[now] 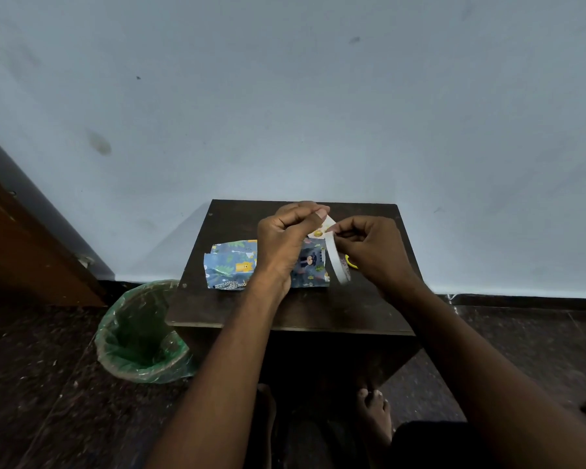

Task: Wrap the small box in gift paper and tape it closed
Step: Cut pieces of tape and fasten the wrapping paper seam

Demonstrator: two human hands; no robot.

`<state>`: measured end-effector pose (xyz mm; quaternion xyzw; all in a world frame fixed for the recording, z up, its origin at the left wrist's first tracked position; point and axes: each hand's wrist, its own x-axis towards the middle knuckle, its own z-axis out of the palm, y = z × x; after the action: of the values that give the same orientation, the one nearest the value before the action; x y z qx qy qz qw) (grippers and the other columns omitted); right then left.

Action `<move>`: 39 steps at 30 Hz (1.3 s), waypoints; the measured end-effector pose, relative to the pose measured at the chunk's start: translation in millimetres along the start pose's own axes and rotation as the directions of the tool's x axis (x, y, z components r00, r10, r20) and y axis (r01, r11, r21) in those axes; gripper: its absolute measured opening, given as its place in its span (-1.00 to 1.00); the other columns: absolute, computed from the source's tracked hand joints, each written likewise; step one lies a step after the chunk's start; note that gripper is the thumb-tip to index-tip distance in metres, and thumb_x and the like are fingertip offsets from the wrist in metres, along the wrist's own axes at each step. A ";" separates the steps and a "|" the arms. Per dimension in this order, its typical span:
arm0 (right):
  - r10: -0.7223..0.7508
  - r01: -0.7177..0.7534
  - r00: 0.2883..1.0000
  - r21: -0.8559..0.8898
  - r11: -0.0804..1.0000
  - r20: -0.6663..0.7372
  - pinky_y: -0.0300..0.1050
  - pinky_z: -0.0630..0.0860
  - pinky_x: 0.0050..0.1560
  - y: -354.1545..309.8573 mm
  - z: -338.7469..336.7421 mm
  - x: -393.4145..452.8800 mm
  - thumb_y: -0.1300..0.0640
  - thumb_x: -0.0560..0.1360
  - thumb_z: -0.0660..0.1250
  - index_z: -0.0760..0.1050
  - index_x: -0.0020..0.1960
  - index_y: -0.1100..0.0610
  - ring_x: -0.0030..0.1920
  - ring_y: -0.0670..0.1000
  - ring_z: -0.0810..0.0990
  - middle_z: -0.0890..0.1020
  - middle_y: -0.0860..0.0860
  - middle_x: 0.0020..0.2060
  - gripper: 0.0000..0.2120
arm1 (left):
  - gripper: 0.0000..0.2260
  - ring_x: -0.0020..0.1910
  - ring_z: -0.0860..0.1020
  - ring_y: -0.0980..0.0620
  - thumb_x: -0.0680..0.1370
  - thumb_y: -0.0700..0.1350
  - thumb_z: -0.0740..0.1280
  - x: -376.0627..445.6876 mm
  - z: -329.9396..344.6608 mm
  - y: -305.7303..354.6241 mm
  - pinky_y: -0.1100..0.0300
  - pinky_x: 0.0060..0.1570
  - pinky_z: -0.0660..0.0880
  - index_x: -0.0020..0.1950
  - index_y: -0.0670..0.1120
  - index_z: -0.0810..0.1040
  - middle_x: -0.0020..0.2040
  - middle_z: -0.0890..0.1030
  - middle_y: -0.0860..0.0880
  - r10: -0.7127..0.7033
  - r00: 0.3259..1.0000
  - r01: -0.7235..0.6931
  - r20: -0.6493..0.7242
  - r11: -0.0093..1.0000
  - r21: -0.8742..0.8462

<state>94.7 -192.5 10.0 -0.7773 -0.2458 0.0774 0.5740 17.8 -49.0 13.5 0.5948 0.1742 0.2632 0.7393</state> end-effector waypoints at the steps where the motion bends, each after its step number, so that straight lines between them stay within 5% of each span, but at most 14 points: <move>1: 0.010 -0.010 1.000 -0.023 1.000 -0.003 -0.08 0.69 -0.05 2.0 -0.5 0.7 0.27 0.49 0.55 0.75 -0.08 0.13 -0.13 -0.03 0.77 0.77 -0.03 -0.22 -0.93 | -0.88 0.01 0.68 0.16 0.53 -0.25 0.55 0.1 -0.5 0.4 0.37 -0.09 0.54 0.06 -0.20 0.78 0.06 0.76 -0.03 -0.014 1.000 0.014 0.000 1.000 -0.007; 8: 0.047 -0.045 0.998 -0.041 0.998 0.031 -0.09 0.60 -0.18 8.9 -3.8 3.4 0.31 0.48 0.50 0.72 -0.11 0.09 -0.20 0.00 0.73 0.75 0.01 -0.23 -0.87 | -0.76 0.14 0.74 -0.05 0.52 -0.27 0.56 2.2 -8.1 4.2 0.15 0.21 0.63 0.19 -0.14 0.74 0.04 0.79 -0.13 -0.054 0.973 0.030 0.226 0.994 0.107; 14: 0.049 -0.037 0.997 -0.181 0.983 0.060 -0.11 0.62 -0.13 8.6 -9.5 4.6 0.40 0.42 0.41 0.72 -0.05 0.11 -0.17 -0.05 0.72 0.75 -0.02 -0.21 -0.75 | -0.74 0.10 0.76 -0.06 0.49 -0.28 0.59 -0.9 -7.1 0.8 0.07 0.29 0.61 0.16 -0.10 0.76 -0.11 0.79 -0.14 -0.031 0.976 -0.011 0.216 0.982 0.189; 17: 0.017 -0.049 0.998 -0.511 0.858 -0.066 -0.07 0.61 -0.09 19.0 -11.9 6.8 0.33 0.36 0.41 0.70 -0.09 0.03 -0.12 -0.01 0.67 0.71 -0.08 -0.18 -0.75 | -0.75 0.04 0.77 -0.07 0.50 -0.28 0.58 -0.1 -5.4 -1.8 0.05 0.25 0.64 0.15 -0.09 0.76 -0.13 0.79 -0.12 -0.008 0.980 -0.037 0.198 0.974 0.222; 21: 0.098 -0.032 0.994 -0.760 0.649 0.042 -0.03 0.59 -0.12 27.0 -5.4 5.8 0.22 0.45 0.43 0.67 -0.07 0.06 -0.09 0.11 0.63 0.67 0.04 -0.10 -0.90 | -0.77 -0.01 0.77 -0.01 0.51 -0.24 0.58 0.9 -4.0 -7.2 0.03 0.23 0.63 0.14 -0.03 0.77 -0.17 0.78 -0.07 0.018 0.978 -0.079 0.206 0.953 0.293; 30: 0.060 0.008 0.997 -0.885 0.465 0.040 -0.07 0.43 -0.15 22.5 4.2 8.3 0.21 0.54 0.36 0.60 0.02 0.13 0.09 0.18 0.62 0.63 0.10 0.03 -0.91 | -0.79 -0.07 0.76 -0.13 0.52 -0.20 0.58 5.2 -7.0 -14.8 -0.16 0.16 0.66 0.12 0.01 0.77 -0.19 0.78 -0.04 0.033 0.982 -0.101 0.188 0.925 0.367; 35: 0.080 0.000 0.996 -0.916 0.400 0.035 -0.02 0.41 -0.12 18.9 6.1 10.0 0.23 0.59 0.34 0.55 0.17 0.16 0.20 0.18 0.57 0.65 0.13 0.11 -0.84 | -0.79 -0.03 0.76 0.01 0.53 -0.20 0.57 7.0 -7.6 -16.0 -0.13 0.21 0.65 0.14 0.01 0.76 -0.18 0.78 -0.02 0.038 0.983 -0.105 0.180 0.920 0.377; 39: 0.150 -0.015 0.988 -0.918 0.396 0.048 0.02 0.44 -0.03 19.4 -0.4 10.2 0.21 0.61 0.28 0.50 0.25 0.16 0.29 0.25 0.47 0.57 0.18 0.20 -0.78 | -0.79 -0.08 0.75 -0.03 0.55 -0.20 0.56 8.2 -7.7 -16.4 -0.08 0.07 0.66 0.14 0.01 0.76 -0.18 0.77 -0.04 0.050 0.983 -0.115 0.179 0.920 0.374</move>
<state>109.4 -192.3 -6.3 -0.9692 -0.2440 0.0063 0.0341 22.9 -40.6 -3.7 0.7544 0.1350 0.2047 0.6089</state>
